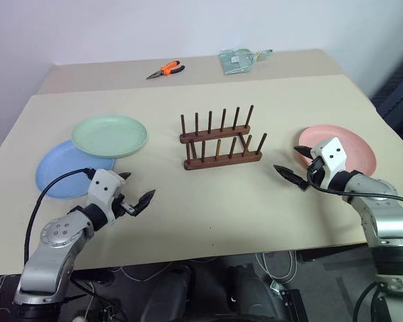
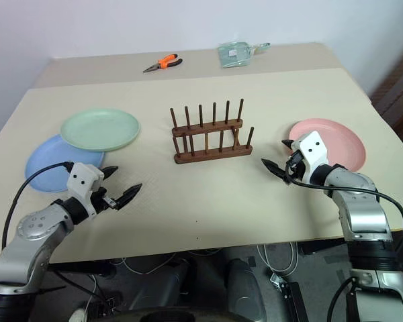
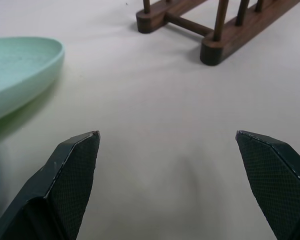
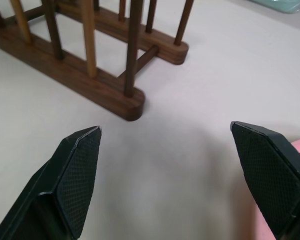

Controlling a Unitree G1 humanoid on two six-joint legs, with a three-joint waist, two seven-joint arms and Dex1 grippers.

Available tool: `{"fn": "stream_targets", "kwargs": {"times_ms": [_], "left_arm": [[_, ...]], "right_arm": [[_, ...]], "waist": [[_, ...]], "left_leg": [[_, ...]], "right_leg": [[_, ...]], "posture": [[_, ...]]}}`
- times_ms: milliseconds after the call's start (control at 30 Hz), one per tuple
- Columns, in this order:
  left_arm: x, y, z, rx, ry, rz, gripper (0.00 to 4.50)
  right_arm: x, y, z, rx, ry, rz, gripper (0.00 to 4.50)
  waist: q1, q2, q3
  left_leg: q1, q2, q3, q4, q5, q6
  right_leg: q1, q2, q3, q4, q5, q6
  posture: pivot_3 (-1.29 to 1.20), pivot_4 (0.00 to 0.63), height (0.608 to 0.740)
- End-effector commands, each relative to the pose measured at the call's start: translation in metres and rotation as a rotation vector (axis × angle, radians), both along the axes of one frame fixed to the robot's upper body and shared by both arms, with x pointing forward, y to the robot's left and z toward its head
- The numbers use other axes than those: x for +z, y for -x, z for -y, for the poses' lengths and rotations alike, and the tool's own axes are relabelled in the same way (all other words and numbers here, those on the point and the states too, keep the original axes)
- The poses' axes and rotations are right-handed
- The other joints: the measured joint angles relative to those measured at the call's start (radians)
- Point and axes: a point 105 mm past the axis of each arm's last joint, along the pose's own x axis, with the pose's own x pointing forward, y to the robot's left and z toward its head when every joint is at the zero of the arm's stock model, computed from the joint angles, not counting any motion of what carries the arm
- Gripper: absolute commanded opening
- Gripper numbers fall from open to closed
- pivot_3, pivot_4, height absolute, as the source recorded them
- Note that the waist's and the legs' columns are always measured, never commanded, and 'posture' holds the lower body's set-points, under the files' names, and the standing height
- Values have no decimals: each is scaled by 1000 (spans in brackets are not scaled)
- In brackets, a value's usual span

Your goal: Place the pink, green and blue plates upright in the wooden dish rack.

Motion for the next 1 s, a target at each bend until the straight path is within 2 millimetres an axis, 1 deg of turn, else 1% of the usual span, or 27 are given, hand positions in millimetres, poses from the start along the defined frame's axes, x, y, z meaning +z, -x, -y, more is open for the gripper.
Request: {"fn": "stream_targets", "kwargs": {"times_ms": [33, 233, 367, 400, 433, 500, 633, 700, 867, 1000], "left_arm": [[6, 0, 5, -14, -11, 33, 4500], [2, 0, 12, -35, -7, 23, 4500], [-4, -5, 16, -68, -31, 7, 4500], [-5, -7, 17, -75, -33, 5, 4500], [-6, -9, 19, -83, -33, 3, 4500], [-9, -16, 25, -123, -39, -11, 4500], [-17, -32, 34, -193, -68, -34, 4500], [-22, -43, 43, -244, -92, -38, 4500], [-23, -78, 81, -402, -97, -46, 4500], [-32, -96, 102, -475, -145, -70, 4500]], "right_arm": [[15, -5, -1, 6, -8, 58, 4218], [17, -7, -6, 18, 5, 69, 4218], [16, -6, -9, 19, 5, 67, 4218], [15, -5, -10, 22, 7, 63, 4218], [14, -3, -11, 24, 9, 57, 4372], [9, 5, -13, 35, 10, 35, 4372], [6, 14, -22, 27, 4, 39, 4372], [5, 17, -26, 18, -3, 39, 4372], [5, 28, -36, -1, -12, 54, 4372], [4, 36, -38, -31, -17, 59, 4372]], "waist": [[0, 0, 0], [1, 0, 0], [1, 0, 0], [1, 0, 0], [1, 0, 0], [3, 0, 0], [2, 0, 0], [0, 0, 0], [15, 0, 0], [29, 0, -1]], "left_leg": [[0, 0, 0, 0, 0, 0], [0, 0, 0, 0, 0, 0], [0, 0, 0, 0, 0, 0], [0, 0, 0, 0, 0, 0], [0, 0, 0, 0, 0, 0], [0, 0, 0, 0, 0, 0], [0, 0, 0, 0, 0, 0], [0, 0, 0, 0, 0, 0], [0, 0, 0, 1, 0, 0], [-1, -1, 0, 1, 0, 0]], "right_leg": [[0, 0, 0, 0, 0, 0], [0, 0, 0, 0, 0, 0], [0, 0, 0, 0, 0, 0], [0, 0, 0, 0, 0, 0], [0, 0, 0, 0, 0, 0], [0, 0, 0, 0, 1, 1], [0, 0, 0, 0, 1, 2], [0, 0, 0, 0, 2, 3], [0, 0, -1, 0, 2, 3], [0, 0, -1, 0, 2, 3]], "posture": [[0, 150, 729], [0, 150, 729], [0, 150, 729], [0, 150, 729], [0, 150, 729], [0, 150, 729], [0, 150, 729], [0, 150, 729], [0, 150, 729], [0, 150, 729]]}}
